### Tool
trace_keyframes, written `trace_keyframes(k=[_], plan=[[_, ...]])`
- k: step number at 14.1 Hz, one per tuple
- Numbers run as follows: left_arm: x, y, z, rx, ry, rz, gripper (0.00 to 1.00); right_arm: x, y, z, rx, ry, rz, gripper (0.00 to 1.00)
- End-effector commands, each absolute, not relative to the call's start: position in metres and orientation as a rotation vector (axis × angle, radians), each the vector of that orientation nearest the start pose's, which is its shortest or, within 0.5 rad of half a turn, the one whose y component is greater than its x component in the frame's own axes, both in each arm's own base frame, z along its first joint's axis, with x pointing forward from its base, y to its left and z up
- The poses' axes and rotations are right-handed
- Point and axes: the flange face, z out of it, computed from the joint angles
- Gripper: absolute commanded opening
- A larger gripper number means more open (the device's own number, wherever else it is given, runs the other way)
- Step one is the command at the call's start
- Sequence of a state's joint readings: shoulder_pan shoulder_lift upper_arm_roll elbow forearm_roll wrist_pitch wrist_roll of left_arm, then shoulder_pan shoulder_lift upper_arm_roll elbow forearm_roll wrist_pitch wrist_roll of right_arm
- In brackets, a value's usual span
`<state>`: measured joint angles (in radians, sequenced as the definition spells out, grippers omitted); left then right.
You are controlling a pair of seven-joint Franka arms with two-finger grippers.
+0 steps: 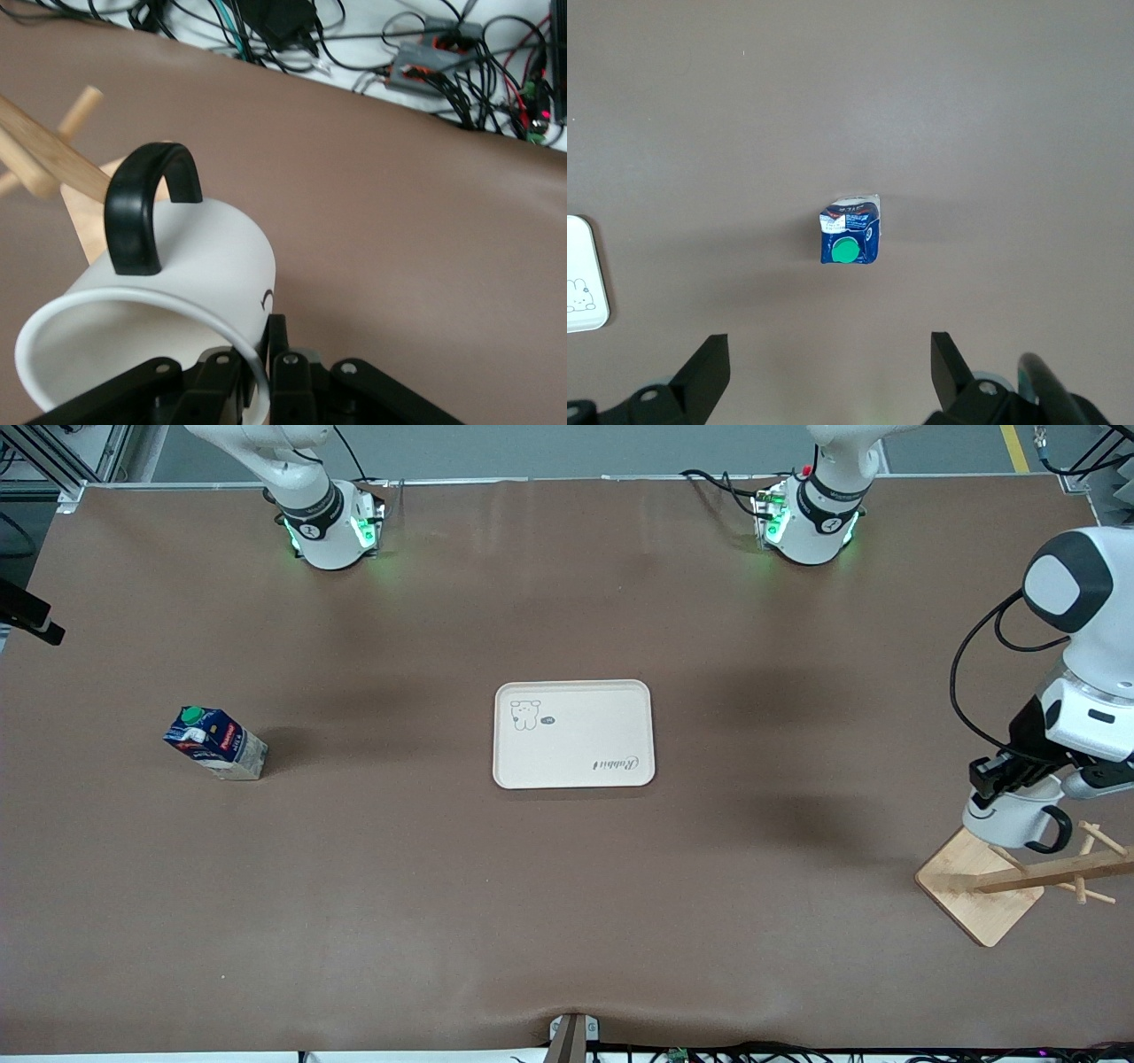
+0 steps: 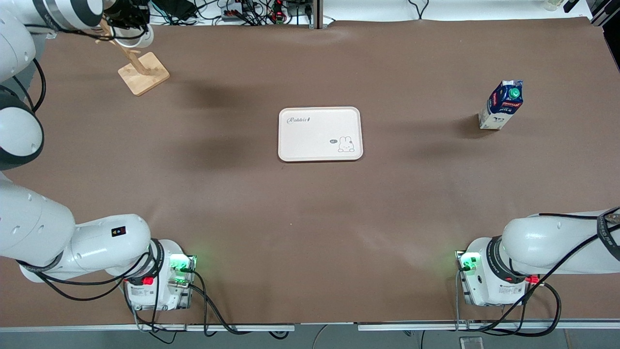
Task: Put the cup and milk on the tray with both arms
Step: 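Lift the mug off the wooden stand and carry it toward the tray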
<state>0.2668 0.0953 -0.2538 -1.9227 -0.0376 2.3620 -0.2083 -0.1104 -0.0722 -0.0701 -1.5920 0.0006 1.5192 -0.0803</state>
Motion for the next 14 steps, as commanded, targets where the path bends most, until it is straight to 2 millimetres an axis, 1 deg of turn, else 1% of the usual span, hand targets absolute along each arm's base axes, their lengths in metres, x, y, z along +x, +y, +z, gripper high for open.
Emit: trace_keyframes(k=[1, 2, 4, 6, 7, 8, 10, 11, 14], plan=[[0.614, -0.013, 0.502, -3.182, -0.462, -0.462, 0.00, 0.519, -0.097, 0.650, -3.113, 0.163, -0.012, 1.00], [0.614, -0.025, 0.505, -3.190, -0.505, -0.436, 0.00, 0.518, -0.097, 0.650, -3.112, 0.163, -0.010, 1.00], [0.613, -0.058, 0.508, -3.205, -0.594, -0.398, 0.00, 0.520, -0.097, 0.648, -3.112, 0.163, -0.003, 1.00], [0.610, -0.097, 0.501, -3.225, -0.669, -0.332, 0.00, 0.522, -0.097, 0.645, -3.112, 0.163, 0.004, 1.00], [0.610, -0.114, 0.495, -3.230, -0.725, -0.301, 0.00, 0.522, -0.097, 0.645, -3.112, 0.161, 0.007, 1.00], [0.608, -0.136, 0.488, -3.240, -0.766, -0.263, 0.00, 0.522, -0.095, 0.644, -3.113, 0.149, 0.017, 1.00], [0.606, -0.177, 0.466, -3.234, -0.906, -0.157, 0.00, 0.522, -0.090, 0.645, -3.116, 0.130, 0.015, 1.00], [0.602, -0.202, 0.456, -3.234, -0.930, -0.106, 0.00, 0.523, -0.091, 0.645, -3.116, 0.135, 0.010, 1.00], [0.587, -0.260, 0.427, -3.208, -1.044, 0.027, 0.00, 0.524, -0.087, 0.646, -3.118, 0.116, 0.001, 1.00]])
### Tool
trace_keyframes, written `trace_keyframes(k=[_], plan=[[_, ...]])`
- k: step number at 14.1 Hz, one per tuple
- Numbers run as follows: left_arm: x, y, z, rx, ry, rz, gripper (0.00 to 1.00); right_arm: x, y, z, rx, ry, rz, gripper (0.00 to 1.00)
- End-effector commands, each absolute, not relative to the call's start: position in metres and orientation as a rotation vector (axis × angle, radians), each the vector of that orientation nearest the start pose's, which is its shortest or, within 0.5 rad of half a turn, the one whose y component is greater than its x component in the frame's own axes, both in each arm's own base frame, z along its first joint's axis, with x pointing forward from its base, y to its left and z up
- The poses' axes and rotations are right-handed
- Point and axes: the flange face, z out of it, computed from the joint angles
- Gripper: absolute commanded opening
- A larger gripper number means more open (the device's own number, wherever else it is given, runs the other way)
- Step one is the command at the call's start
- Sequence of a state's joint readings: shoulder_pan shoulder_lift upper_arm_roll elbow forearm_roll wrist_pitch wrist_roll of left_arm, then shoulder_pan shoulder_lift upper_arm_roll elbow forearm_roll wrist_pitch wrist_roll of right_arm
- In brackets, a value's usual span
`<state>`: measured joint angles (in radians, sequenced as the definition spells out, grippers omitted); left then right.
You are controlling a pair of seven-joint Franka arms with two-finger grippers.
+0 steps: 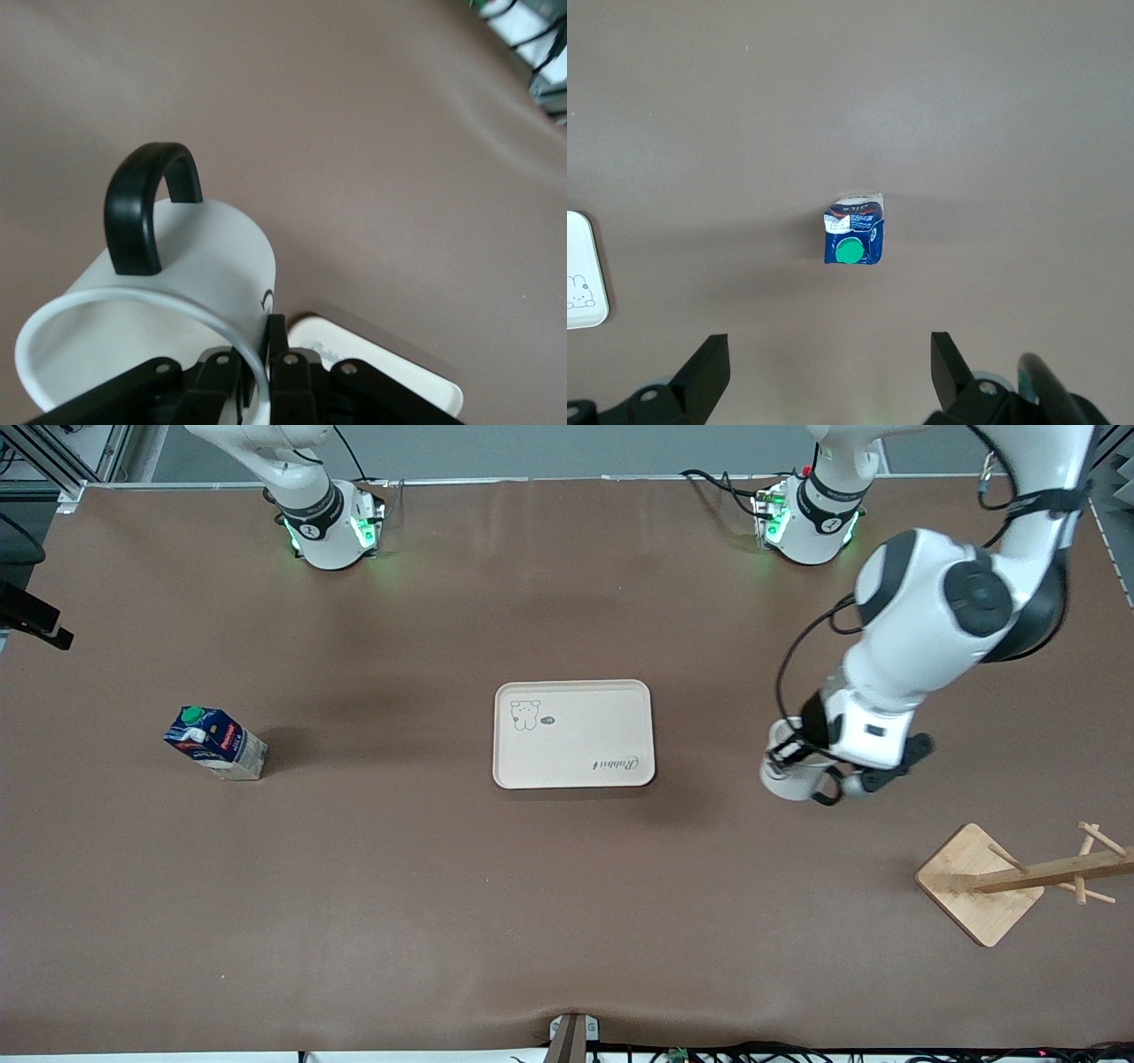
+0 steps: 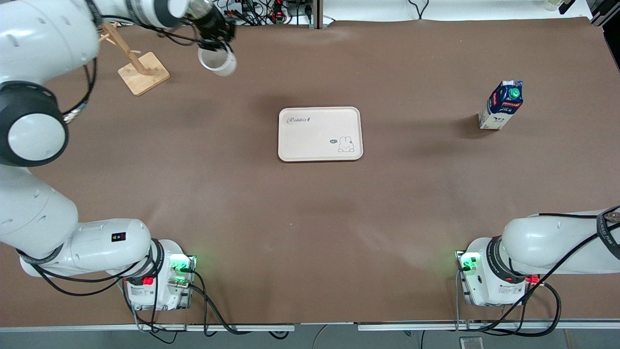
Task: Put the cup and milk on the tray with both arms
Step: 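Lift the mug off the wooden stand and carry it toward the tray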
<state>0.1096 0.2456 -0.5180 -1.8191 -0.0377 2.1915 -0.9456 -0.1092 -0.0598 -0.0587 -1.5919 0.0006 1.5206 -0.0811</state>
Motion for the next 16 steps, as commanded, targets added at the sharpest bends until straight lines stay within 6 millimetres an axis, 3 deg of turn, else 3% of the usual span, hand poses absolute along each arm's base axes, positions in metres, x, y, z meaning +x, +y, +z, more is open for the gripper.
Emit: trace_keyframes(k=[1, 5, 10, 14, 15, 16], plan=[[0.584, -0.273, 0.418, -3.187, -1.109, 0.067, 0.00, 0.527, -0.085, 0.645, -3.117, 0.111, -0.009, 1.00], [0.560, -0.336, 0.390, -3.119, -1.305, 0.156, 0.00, 0.539, -0.080, 0.646, -3.126, 0.096, -0.116, 1.00], [0.529, -0.405, 0.330, -3.082, -1.396, 0.283, 0.00, 0.572, -0.086, 0.614, -3.135, 0.099, -0.069, 1.00], [0.511, -0.422, 0.288, -3.032, -1.381, 0.367, 0.00, 0.586, -0.094, 0.591, -3.128, 0.134, -0.044, 1.00], [0.507, -0.423, 0.280, -3.020, -1.376, 0.385, 0.00, 0.589, -0.093, 0.578, -3.125, 0.132, -0.001, 1.00], [0.500, -0.425, 0.273, -3.011, -1.357, 0.400, 0.00, 0.599, -0.089, 0.544, -3.118, 0.125, 0.108, 1.00]])
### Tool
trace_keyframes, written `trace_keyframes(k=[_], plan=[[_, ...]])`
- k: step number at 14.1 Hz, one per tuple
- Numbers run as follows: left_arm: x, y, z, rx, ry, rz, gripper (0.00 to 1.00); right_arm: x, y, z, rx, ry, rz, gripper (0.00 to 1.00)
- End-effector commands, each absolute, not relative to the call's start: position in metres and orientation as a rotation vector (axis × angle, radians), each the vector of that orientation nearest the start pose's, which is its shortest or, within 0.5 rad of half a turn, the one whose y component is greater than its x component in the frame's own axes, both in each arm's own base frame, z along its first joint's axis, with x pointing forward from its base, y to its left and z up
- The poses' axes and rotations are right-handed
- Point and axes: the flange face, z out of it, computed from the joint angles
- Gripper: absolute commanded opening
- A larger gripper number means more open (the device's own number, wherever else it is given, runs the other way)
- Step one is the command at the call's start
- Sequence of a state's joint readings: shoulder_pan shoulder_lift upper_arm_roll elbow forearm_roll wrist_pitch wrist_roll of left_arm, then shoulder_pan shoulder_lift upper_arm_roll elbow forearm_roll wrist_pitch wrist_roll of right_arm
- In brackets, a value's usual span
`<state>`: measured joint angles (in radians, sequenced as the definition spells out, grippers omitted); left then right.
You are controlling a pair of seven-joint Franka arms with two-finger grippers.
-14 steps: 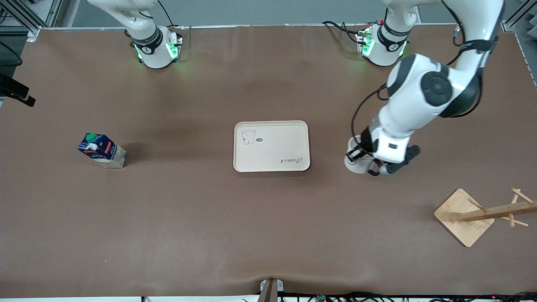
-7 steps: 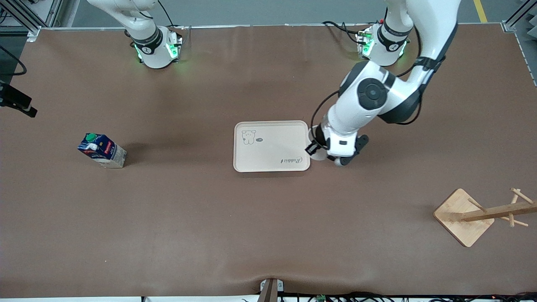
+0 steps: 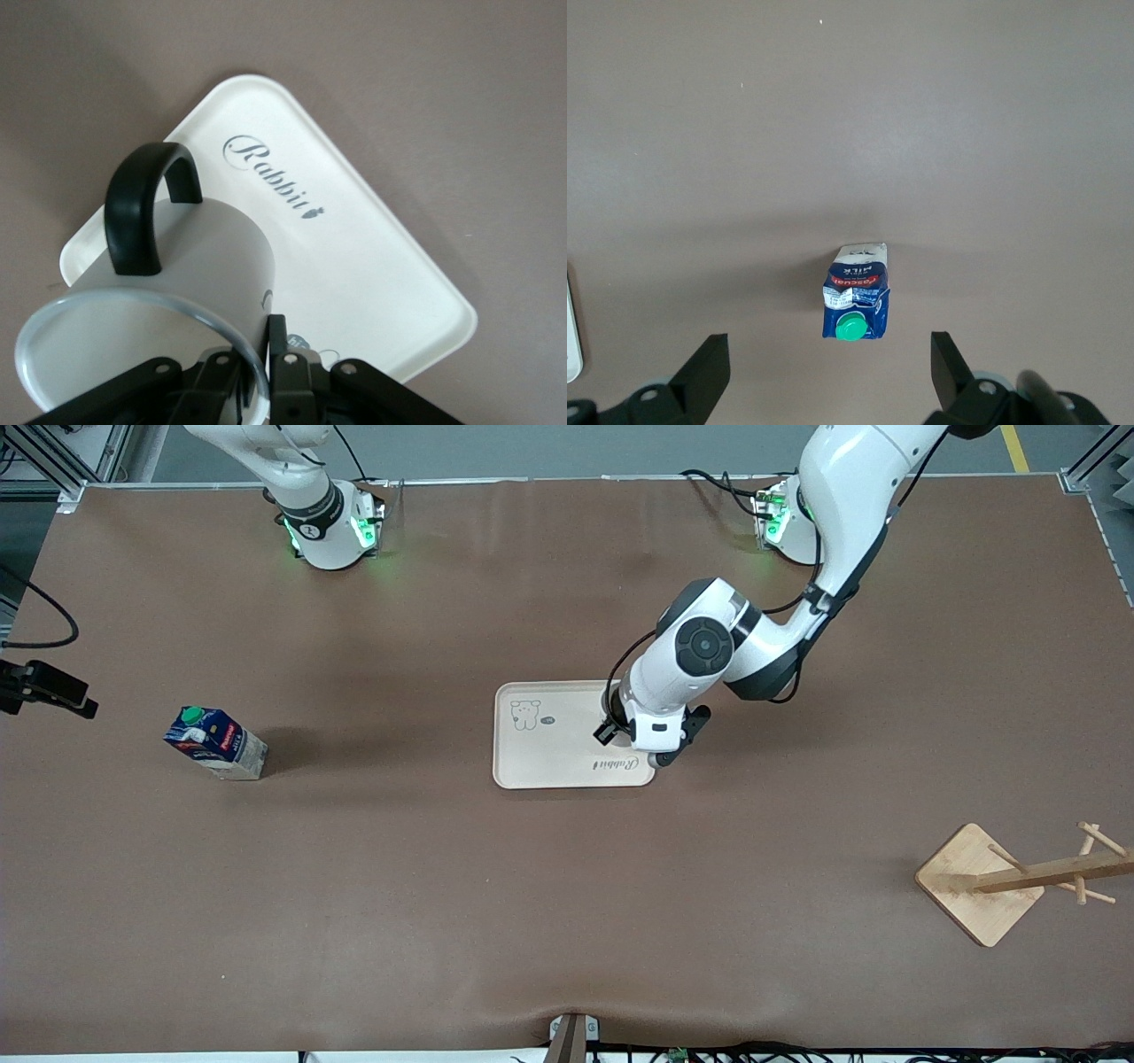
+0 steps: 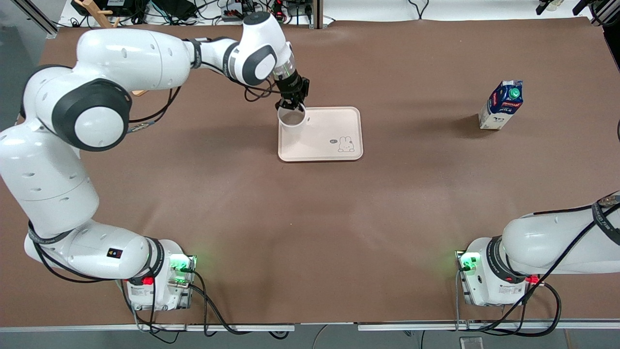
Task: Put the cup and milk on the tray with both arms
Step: 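Lower the mug onto the tray while the right gripper reaches the milk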
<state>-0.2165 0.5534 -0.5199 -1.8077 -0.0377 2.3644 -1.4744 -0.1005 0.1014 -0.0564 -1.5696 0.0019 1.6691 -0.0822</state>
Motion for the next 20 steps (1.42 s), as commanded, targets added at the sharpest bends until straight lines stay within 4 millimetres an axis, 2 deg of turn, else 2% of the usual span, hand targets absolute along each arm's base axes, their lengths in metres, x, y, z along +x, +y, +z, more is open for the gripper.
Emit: trace_keyframes(k=[1, 4, 7, 10, 12, 13, 15, 16, 17, 20], plan=[[0.498, -0.425, 0.265, -2.998, -1.356, 0.420, 0.00, 0.602, -0.093, 0.521, -3.111, 0.136, 0.204, 1.00], [0.492, -0.424, 0.245, -2.966, -1.353, 0.463, 0.00, 0.597, -0.120, 0.503, -3.093, 0.197, 0.277, 1.00], [0.485, -0.422, 0.233, -2.944, -1.343, 0.486, 0.00, 0.599, -0.146, 0.467, -3.070, 0.251, 0.371, 1.00], [0.484, -0.422, 0.226, -2.920, -1.369, 0.502, 0.00, 0.593, -0.143, 0.456, -3.049, 0.267, 0.450, 1.00], [0.483, -0.424, 0.225, -2.915, -1.373, 0.505, 0.00, 0.585, -0.147, 0.429, -3.025, 0.288, 0.478, 1.00], [0.480, -0.427, 0.223, -2.905, -1.379, 0.508, 0.11, 0.579, -0.149, 0.414, -3.020, 0.301, 0.454, 1.00], [0.482, -0.428, 0.221, -2.896, -1.397, 0.513, 0.65, 0.576, -0.145, 0.409, -3.031, 0.299, 0.399, 1.00], [0.484, -0.426, 0.222, -2.894, -1.407, 0.510, 0.79, 0.576, -0.140, 0.405, -3.022, 0.297, 0.395, 1.00], [0.485, -0.425, 0.222, -2.891, -1.414, 0.510, 1.00, 0.576, -0.132, 0.406, -3.002, 0.297, 0.356, 1.00], [0.497, -0.420, 0.233, -2.894, -1.456, 0.490, 1.00, 0.569, -0.113, 0.399, -3.008, 0.331, 0.245, 1.00]])
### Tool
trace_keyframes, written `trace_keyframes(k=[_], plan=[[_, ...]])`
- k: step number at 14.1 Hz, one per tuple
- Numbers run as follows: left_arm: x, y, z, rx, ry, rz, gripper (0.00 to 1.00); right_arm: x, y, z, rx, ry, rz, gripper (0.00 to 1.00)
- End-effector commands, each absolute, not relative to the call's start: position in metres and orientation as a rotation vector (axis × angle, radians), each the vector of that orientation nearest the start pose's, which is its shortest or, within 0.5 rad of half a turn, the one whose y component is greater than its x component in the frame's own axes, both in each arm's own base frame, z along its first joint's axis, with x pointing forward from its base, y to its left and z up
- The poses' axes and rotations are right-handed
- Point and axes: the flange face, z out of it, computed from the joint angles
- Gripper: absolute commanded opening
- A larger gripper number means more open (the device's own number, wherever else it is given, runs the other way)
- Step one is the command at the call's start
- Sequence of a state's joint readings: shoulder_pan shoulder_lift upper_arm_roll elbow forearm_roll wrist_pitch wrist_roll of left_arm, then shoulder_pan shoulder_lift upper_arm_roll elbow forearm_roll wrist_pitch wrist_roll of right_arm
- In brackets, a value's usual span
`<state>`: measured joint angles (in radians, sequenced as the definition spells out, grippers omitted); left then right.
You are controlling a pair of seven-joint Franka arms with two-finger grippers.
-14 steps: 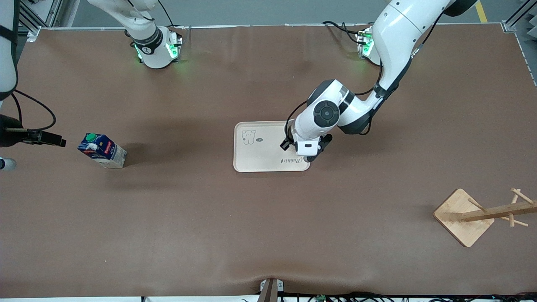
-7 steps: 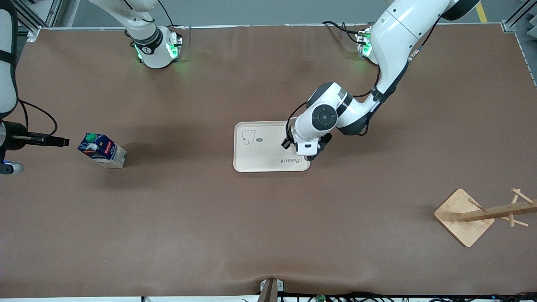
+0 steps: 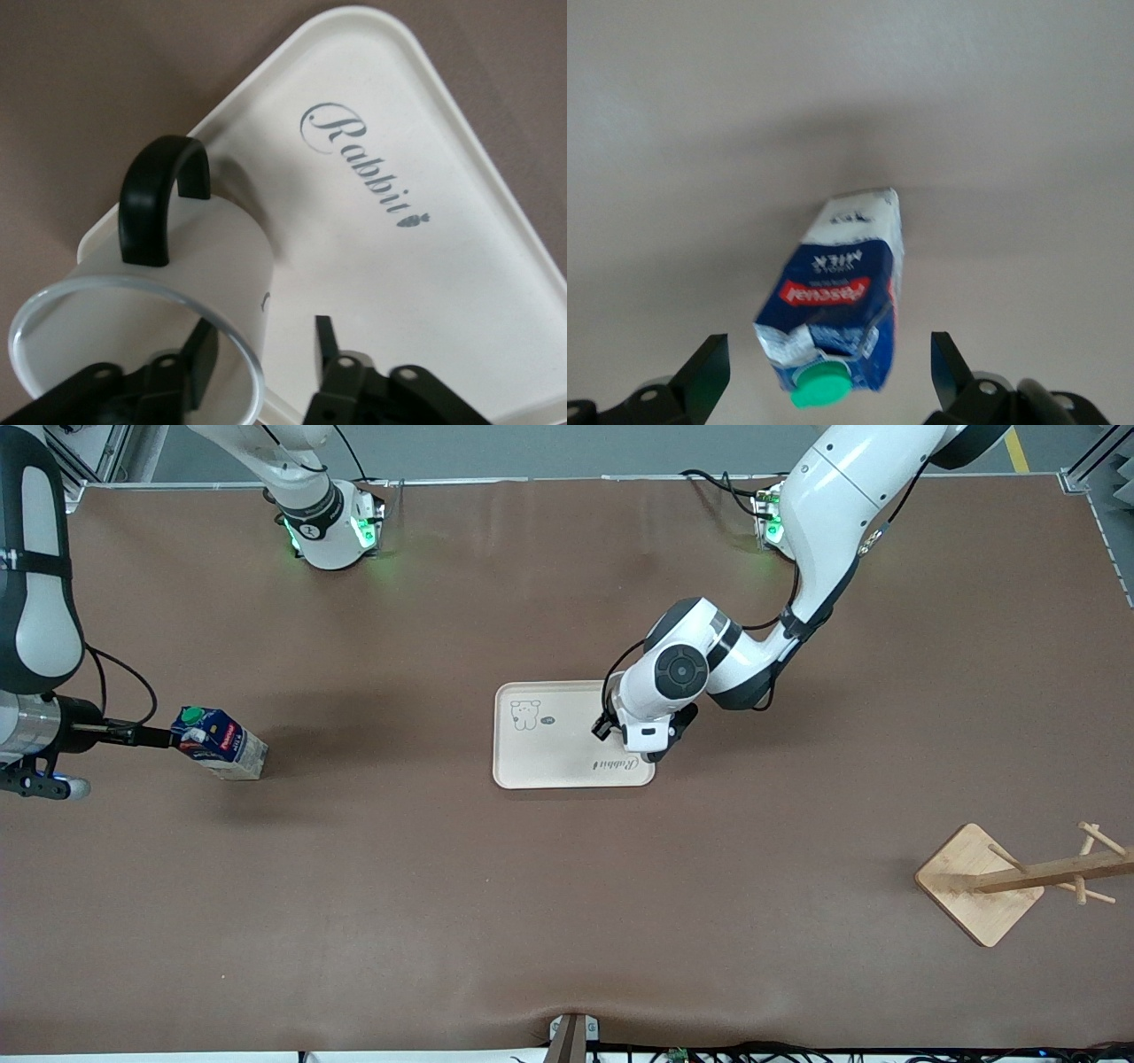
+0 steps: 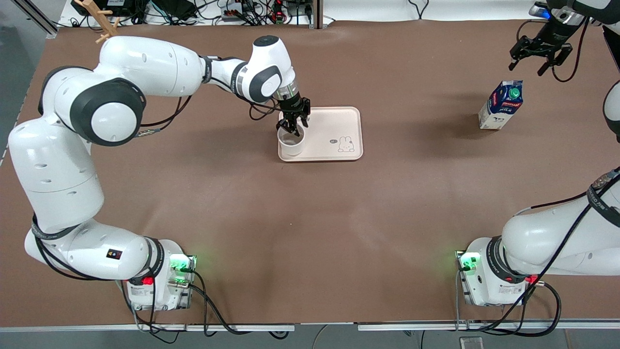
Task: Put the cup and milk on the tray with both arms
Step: 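Lower the mug onto the tray while the right gripper reaches the milk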
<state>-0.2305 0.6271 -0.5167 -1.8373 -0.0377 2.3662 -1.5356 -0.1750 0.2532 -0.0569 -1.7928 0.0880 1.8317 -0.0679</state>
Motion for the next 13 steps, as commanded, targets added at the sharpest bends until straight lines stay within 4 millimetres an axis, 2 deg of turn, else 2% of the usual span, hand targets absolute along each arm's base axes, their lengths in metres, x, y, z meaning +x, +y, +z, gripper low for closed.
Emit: trace_keyframes(k=[1, 2, 4, 6, 8, 9, 10, 13], plan=[[0.503, -0.422, 0.243, -2.893, -1.484, 0.481, 1.00, 0.566, -0.103, 0.398, -3.017, 0.316, 0.220, 1.00], [0.509, -0.422, 0.257, -2.901, -1.501, 0.462, 1.00, 0.562, -0.098, 0.393, -3.021, 0.308, 0.204, 1.00], [0.527, -0.415, 0.302, -2.918, -1.510, 0.410, 1.00, 0.555, -0.099, 0.387, -3.032, 0.303, 0.194, 1.00], [0.554, -0.394, 0.347, -2.897, -1.530, 0.384, 1.00, 0.548, -0.100, 0.381, -3.069, 0.261, 0.221, 1.00], [0.589, -0.361, 0.392, -2.870, -1.587, 0.374, 1.00, 0.551, -0.106, 0.386, -3.172, 0.187, 0.207, 1.00], [0.604, -0.339, 0.409, -2.843, -1.605, 0.357, 1.00, 0.550, -0.105, 0.384, -3.169, 0.205, 0.218, 1.00], [0.617, -0.315, 0.423, -2.828, -1.580, 0.285, 1.00, 0.548, -0.105, 0.384, -3.168, 0.208, 0.215, 1.00], [0.636, -0.263, 0.453, -2.848, -1.493, 0.137, 1.00, 0.548, -0.104, 0.382, -3.166, 0.207, 0.219, 1.00]])
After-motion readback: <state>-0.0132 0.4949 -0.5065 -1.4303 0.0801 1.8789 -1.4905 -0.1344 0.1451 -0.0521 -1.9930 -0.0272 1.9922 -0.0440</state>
